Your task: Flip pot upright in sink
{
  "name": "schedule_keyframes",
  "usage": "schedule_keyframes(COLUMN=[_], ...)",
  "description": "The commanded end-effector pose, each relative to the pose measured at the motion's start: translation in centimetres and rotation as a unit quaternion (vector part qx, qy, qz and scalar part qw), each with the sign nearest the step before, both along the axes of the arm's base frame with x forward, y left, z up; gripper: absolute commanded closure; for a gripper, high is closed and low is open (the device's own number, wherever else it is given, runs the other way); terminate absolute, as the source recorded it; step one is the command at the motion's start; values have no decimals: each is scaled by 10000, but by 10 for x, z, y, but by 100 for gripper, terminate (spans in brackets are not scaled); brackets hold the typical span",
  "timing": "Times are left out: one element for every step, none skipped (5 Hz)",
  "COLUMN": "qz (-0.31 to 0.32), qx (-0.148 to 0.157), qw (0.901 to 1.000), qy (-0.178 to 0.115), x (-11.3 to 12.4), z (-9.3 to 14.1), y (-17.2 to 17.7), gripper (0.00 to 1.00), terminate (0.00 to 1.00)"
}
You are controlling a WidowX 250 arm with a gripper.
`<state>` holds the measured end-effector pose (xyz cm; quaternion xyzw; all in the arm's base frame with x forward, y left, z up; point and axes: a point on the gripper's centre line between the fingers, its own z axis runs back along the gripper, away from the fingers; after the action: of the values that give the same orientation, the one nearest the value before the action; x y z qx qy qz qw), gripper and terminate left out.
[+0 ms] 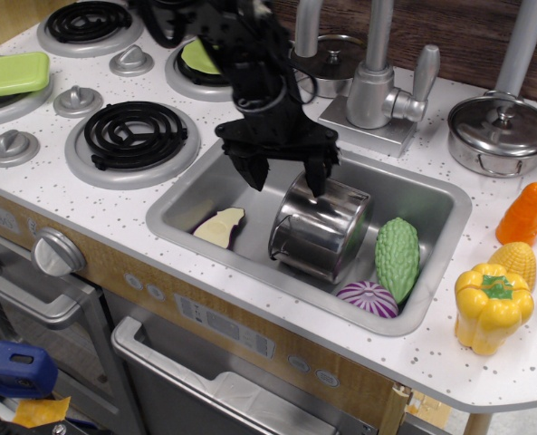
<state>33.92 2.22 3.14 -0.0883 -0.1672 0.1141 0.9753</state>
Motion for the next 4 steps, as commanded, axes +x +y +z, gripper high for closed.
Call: schedule_keyframes(qz=[112,424,932,1365], qx=[-602,-1039,-1734,-2135], qw=[9975,9932,9800,9670], qy=[-345,-308,-306,-272], x=[9,8,7,6], z=[-2,-12,-20,-26], y=[2,-4,-12,-20], gripper=[0,0,0,0], terminate=[0,0,0,0])
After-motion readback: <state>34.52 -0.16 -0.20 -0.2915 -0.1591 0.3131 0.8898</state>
